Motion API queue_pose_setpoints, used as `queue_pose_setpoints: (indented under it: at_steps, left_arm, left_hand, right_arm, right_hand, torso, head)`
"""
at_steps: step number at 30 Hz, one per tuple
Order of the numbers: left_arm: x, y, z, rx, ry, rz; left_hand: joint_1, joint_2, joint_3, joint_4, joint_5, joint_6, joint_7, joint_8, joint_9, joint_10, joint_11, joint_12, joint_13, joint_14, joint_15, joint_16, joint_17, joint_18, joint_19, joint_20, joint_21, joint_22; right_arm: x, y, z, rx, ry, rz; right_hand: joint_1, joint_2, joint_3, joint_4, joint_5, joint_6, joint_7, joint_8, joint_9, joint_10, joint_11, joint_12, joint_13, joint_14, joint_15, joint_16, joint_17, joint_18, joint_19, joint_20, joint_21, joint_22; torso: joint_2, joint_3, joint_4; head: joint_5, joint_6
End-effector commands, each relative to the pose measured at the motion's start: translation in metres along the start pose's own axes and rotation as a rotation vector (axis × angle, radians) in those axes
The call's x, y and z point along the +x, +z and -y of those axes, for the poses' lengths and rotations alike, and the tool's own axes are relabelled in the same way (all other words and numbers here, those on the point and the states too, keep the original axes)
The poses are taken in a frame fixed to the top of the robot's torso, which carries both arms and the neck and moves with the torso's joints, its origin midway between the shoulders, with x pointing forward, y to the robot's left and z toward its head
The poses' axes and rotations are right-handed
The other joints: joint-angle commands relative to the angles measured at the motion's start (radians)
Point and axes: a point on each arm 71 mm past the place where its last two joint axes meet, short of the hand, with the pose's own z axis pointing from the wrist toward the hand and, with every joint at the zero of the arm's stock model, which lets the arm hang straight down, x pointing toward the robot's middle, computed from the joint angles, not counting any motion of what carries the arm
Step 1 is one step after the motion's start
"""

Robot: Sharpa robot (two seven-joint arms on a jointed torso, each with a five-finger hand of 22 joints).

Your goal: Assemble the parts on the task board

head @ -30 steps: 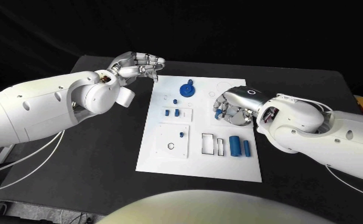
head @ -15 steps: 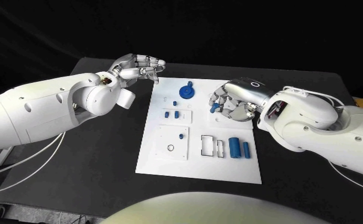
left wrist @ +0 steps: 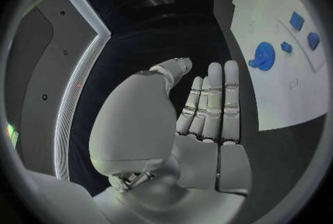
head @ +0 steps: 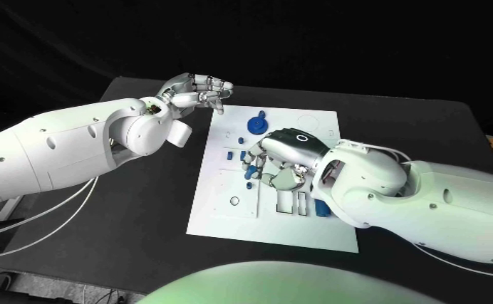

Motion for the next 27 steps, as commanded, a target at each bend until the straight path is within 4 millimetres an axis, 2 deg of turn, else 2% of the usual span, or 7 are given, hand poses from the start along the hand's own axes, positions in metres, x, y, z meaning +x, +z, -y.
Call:
queue_pose_setpoints:
  at_steps: [1,10,27]
  left_arm:
    - [0.004,0.002,0.002,0.019,-0.013,-0.014]
    - [0.008,0.004,0.002,0.020,-0.016,-0.023]
    - [0.009,0.004,0.002,0.017,-0.018,-0.029]
  left_hand:
    - [0.003,0.008,-0.004,-0.002,0.002,-0.009,0.021,-0.004,-0.001,-0.005,-0.001,0.005,-0.001,-0.005,-0.001,-0.006,-0.002,0.013,0.005,0.005,-0.002,0.000]
    - [0.002,0.009,-0.004,-0.002,0.002,-0.009,0.021,-0.004,-0.001,-0.004,-0.001,0.005,-0.001,-0.006,0.000,-0.006,-0.002,0.013,0.005,0.005,-0.002,0.000]
    - [0.002,0.009,-0.004,-0.002,0.002,-0.009,0.021,-0.004,-0.001,-0.004,-0.001,0.006,-0.001,-0.006,0.000,-0.006,-0.002,0.013,0.005,0.006,-0.002,0.000]
  right_arm:
    - [0.012,0.005,-0.006,-0.045,0.000,-0.009]
    - [0.042,0.014,-0.012,-0.059,0.023,-0.051]
    - [0.059,0.019,-0.008,-0.043,0.006,-0.086]
  right_hand:
    - [-0.004,-0.001,0.001,-0.007,0.003,0.001,0.010,0.041,0.059,-0.007,-0.002,-0.005,0.001,0.028,-0.004,0.002,-0.001,-0.008,0.028,-0.005,-0.006,0.202]
    - [-0.004,-0.001,0.002,-0.008,0.003,0.001,0.010,0.041,0.060,-0.007,-0.002,-0.006,0.001,0.028,-0.004,0.002,-0.001,-0.008,0.028,-0.005,-0.007,0.201]
    - [-0.004,-0.001,0.003,-0.010,0.003,0.000,0.011,0.041,0.061,-0.007,-0.001,-0.007,0.001,0.028,-0.004,0.002,-0.001,-0.008,0.027,-0.005,-0.009,0.201]
  torso:
    - [0.001,-0.0002,-0.0001]
    - [0.000,0.0005,-0.0016]
    - [0.002,0.0014,-0.0010]
  head:
    - [0.009,-0.001]
    - [0.023,-0.008]
    - [0.029,-0.018]
